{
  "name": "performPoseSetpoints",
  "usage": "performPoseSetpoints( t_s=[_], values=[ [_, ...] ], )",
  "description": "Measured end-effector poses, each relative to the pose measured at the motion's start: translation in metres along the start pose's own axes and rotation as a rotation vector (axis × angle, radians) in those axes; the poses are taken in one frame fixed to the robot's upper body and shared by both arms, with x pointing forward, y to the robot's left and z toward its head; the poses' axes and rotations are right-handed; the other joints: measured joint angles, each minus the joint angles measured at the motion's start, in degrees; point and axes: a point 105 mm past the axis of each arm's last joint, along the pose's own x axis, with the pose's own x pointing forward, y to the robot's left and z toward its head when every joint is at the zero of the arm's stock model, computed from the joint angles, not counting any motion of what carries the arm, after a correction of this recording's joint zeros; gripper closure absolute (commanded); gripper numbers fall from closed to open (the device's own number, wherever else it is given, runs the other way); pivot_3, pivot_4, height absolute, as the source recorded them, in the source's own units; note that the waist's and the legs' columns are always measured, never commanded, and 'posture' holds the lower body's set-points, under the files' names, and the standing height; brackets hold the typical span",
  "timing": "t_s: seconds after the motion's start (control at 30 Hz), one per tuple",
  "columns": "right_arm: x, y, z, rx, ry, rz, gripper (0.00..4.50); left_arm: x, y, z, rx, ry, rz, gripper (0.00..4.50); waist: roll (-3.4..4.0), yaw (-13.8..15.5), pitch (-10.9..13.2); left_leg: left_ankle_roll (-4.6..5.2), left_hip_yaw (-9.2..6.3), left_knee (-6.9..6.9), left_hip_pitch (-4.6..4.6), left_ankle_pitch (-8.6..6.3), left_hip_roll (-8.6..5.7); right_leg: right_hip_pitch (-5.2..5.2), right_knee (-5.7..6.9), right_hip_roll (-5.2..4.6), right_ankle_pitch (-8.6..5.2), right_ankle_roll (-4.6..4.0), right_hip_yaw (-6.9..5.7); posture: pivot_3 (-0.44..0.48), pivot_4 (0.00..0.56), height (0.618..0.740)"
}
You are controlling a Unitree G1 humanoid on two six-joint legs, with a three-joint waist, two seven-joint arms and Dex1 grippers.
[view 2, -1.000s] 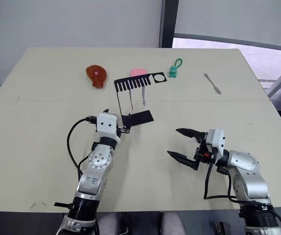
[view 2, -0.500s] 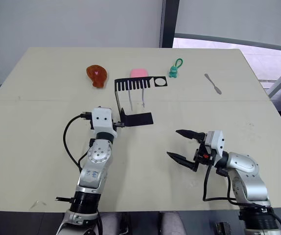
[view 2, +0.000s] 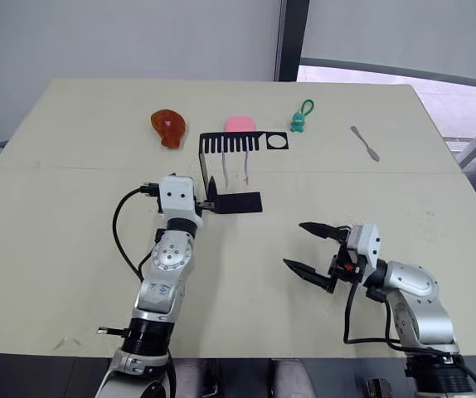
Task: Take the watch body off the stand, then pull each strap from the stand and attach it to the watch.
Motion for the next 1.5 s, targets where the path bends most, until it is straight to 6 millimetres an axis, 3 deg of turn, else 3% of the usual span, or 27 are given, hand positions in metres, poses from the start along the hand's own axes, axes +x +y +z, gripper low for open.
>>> performPoseSetpoints(
  t_s=[0.2,0.23,0.53,0.67,0.8,0.93,1.03,1.17,1.5],
  values=[
    [-0.001,0.001,-0.001,0.0,0.004,-0.002,0.0,0.0,-0.007,0.001,0.003,-0.009,-0.029,4.34,0.0,-0.02,0.0,-0.01,0.0,-0.02,0.0,0.01,0.01,-0.01,0.0,0.02,0.0,0.0,-0.01,0.0,0.15,0.74],
    [-0.001,0.001,-0.002,0.001,0.008,-0.003,0.0,0.0,-0.008,0.004,-0.013,-0.02,-0.037,4.43,-0.01,0.01,0.01,-0.02,0.0,-0.01,-0.01,0.01,0.02,-0.01,0.0,0.02,0.0,0.0,-0.01,0.0,0.15,0.74],
    [-0.004,0.006,-0.01,0.032,0.018,-0.034,0.0,0.001,-0.012,0.007,0.015,-0.036,-0.059,4.43,-0.01,-0.09,0.0,-0.05,0.01,-0.03,0.01,0.03,0.02,-0.03,0.01,0.04,0.0,0.0,0.01,0.0,0.15,0.74],
    [0.004,0.005,-0.002,0.027,-0.023,-0.071,0.0,0.001,-0.011,0.007,0.02,-0.036,-0.056,4.43,-0.01,-0.12,0.0,-0.05,0.01,-0.03,0.0,0.03,0.04,-0.04,0.03,0.05,0.0,0.0,0.02,0.0,0.15,0.74],
    [0.022,0.0,0.011,0.024,-0.078,-0.191,0.0,-0.001,-0.008,0.007,0.022,-0.035,-0.047,4.43,-0.01,-0.17,0.0,-0.08,0.02,-0.04,-0.03,0.04,0.04,-0.13,0.08,0.04,0.0,0.0,0.04,0.0,0.15,0.74],
    [0.04,-0.007,0.006,0.067,-0.004,-0.362,0.0,-0.005,-0.001,0.007,0.016,-0.034,-0.014,4.43,-0.01,-0.19,-0.01,-0.11,0.05,-0.03,-0.18,0.06,0.04,-0.34,0.19,0.02,0.0,0.0,0.07,0.0,0.15,0.74],
    [0.063,0.002,0.015,0.082,-0.05,-0.384,0.0,-0.007,0.006,0.007,0.014,-0.03,0.011,4.43,-0.01,-0.32,-0.01,-0.19,0.1,-0.07,-0.19,0.11,0.06,-0.43,0.24,0.08,0.0,-0.01,0.1,0.0,0.15,0.74],
    [0.085,-0.005,0.026,0.033,-0.071,-0.492,0.0,-0.009,0.01,0.006,0.014,-0.025,0.025,4.43,-0.02,-0.31,-0.01,-0.18,0.11,-0.07,-0.19,0.12,0.06,-0.45,0.26,0.08,0.0,-0.01,0.09,0.0,0.15,0.74],
    [0.123,-0.018,0.031,0.02,-0.069,-0.532,0.0,-0.012,0.016,0.007,0.016,-0.022,0.038,4.43,-0.03,-0.85,-0.02,-0.16,0.16,-0.12,-0.21,0.13,0.06,-0.48,0.27,0.08,-0.01,-0.01,0.07,0.0,0.15,0.74]
  ],
)
